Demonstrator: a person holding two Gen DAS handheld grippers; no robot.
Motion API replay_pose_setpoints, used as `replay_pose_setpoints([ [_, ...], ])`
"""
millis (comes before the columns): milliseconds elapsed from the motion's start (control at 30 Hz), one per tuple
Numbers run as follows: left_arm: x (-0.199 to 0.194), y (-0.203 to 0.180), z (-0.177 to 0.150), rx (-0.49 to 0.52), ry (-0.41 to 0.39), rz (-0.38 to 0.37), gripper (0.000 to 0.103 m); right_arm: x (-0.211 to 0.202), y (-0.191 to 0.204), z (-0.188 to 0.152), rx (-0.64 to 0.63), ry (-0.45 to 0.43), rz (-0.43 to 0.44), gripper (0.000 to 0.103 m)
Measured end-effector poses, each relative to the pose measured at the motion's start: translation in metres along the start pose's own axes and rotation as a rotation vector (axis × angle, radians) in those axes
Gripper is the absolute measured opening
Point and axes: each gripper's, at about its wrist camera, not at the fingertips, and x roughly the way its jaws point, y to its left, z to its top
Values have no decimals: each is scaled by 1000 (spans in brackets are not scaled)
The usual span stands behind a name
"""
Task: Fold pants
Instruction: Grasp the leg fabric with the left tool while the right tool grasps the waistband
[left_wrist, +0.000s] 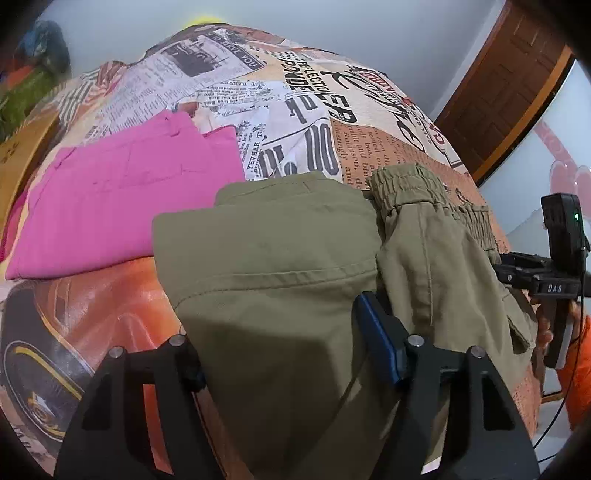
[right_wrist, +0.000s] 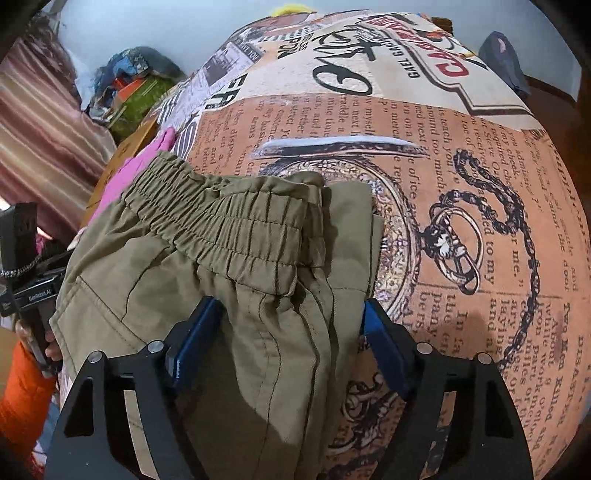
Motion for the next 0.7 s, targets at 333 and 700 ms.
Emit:
replay_pose_setpoints([
  [333,-12,-8,2,46,2,81,35,-8,17,2,-74,-50,-70,38],
  [700,-36,-26,2,84,-40,45,6,-23,32,7,-114,-128,-114,18],
])
